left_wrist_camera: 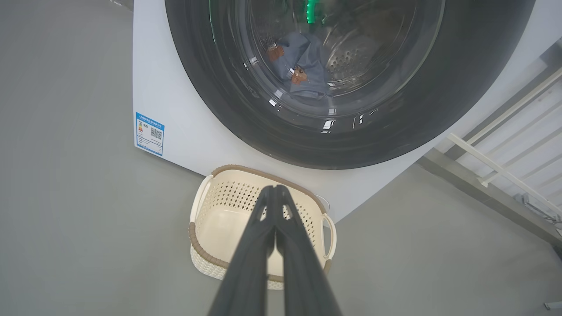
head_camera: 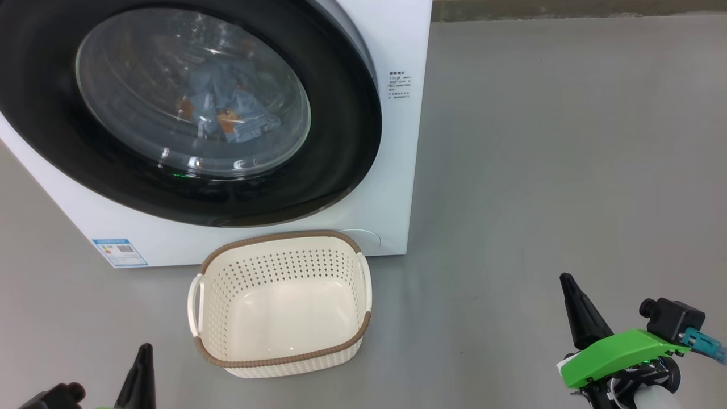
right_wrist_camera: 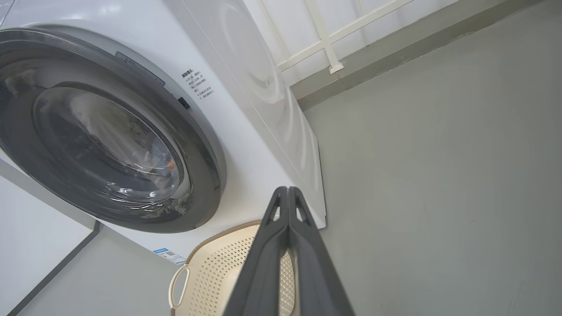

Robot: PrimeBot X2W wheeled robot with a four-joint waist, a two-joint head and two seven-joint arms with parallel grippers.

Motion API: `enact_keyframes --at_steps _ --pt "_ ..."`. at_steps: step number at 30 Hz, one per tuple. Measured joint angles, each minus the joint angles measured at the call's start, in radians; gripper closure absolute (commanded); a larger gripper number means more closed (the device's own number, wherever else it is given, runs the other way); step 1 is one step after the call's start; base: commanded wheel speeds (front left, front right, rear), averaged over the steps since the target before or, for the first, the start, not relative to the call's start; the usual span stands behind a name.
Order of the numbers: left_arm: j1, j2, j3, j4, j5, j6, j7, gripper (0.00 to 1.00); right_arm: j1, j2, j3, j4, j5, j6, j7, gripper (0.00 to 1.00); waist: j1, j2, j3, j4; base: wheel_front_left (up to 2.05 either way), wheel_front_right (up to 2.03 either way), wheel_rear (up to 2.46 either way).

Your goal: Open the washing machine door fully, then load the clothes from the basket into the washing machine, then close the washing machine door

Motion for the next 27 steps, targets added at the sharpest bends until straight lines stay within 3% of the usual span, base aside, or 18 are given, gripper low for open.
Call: enact_keyframes --at_steps 27 --pt "-0.009 -0.027 0.03 -0.002 -0.264 0.0 0.077 1.0 0.018 0.021 -0.043 -0.037 0.277 0.0 0.075 1.0 0.0 0.0 -0.011 0.013 0.0 0.0 0.0"
